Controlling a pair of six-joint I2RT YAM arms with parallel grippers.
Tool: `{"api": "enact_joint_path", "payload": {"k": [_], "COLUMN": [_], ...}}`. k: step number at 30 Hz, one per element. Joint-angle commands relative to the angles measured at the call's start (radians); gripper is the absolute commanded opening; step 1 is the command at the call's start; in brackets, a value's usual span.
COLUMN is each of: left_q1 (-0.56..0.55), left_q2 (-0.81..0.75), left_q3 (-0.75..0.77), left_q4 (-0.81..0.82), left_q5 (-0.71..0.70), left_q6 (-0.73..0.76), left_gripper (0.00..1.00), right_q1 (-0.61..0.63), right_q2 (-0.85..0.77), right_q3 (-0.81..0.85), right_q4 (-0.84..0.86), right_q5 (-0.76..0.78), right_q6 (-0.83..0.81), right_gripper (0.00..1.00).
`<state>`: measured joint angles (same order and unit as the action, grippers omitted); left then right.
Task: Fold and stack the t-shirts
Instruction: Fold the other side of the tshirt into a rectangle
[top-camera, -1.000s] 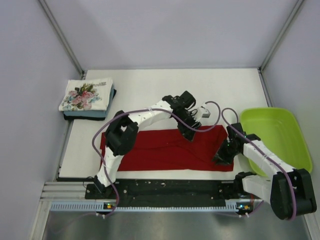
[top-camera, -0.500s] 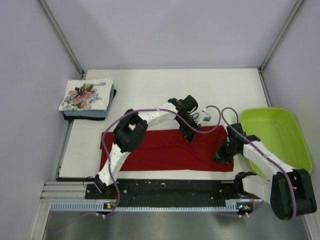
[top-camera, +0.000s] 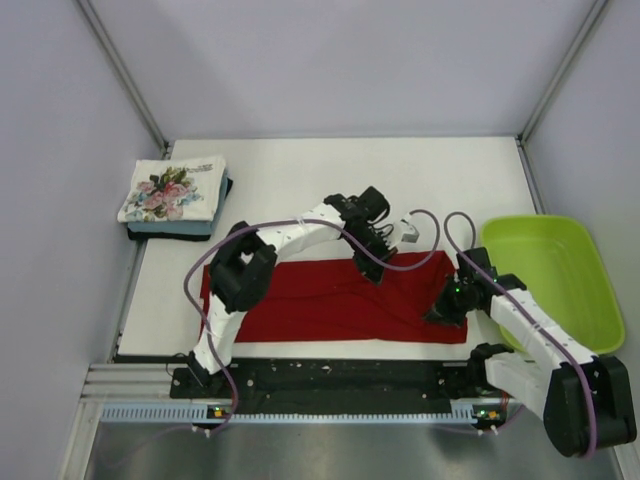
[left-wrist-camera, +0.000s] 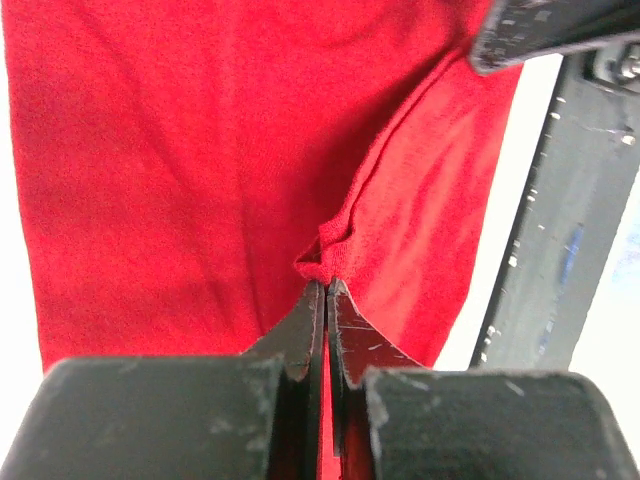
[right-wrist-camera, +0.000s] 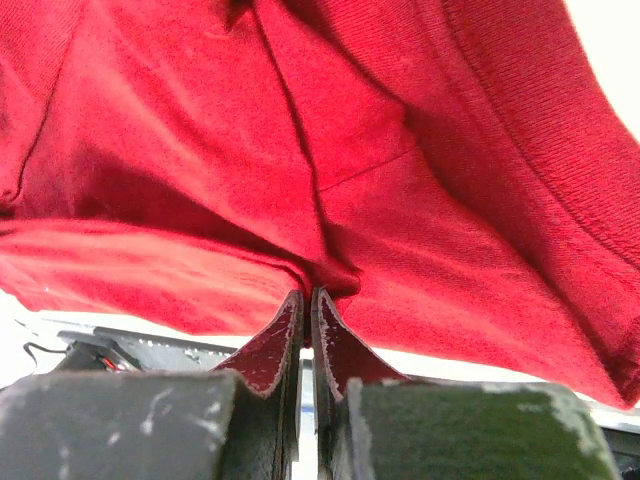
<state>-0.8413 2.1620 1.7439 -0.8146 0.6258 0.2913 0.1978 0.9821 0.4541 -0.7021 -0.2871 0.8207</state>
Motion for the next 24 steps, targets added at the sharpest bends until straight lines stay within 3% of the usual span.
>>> {"api": "enact_joint_path", "payload": {"k": [1,9,17,21,24], "left_q1": [-0.002,-0.004,-0.004,0.001,0.021], "left_q2": [-0.165,-0.231,-0.246,-0.248,-0.249], "left_q3": [-0.075,-0.205,-0.307,-0.322,-0.333], "left_q4": [0.012,-0.054,-0.044,0.024,0.107], "left_q5": [0.067,0.147,0.181,0.152,0.109], "left_q6": [0.045,0.118,0.177,0.111,0.017], "left_gripper": [0.00,0.00,0.00,0.00,0.00], "right_q1": [-0.006,-0.005,0.034,0.034,0.031], "right_q2": [-0.029,-0.036,-0.051,-0.010,0.030], "right_q3": [0.043,0.041,0.055,0.125,0.188], "right_q4": [-0.022,-0.089,-0.142,-0.140,-0.108], "right_q5": [-0.067,-0.236,-0.294,-0.256,-0.097], "right_q6": [-0.063,-0.163,-0.190,-0.241,-0.259], "right_gripper": [0.00,0.00,0.00,0.00,0.00]}}
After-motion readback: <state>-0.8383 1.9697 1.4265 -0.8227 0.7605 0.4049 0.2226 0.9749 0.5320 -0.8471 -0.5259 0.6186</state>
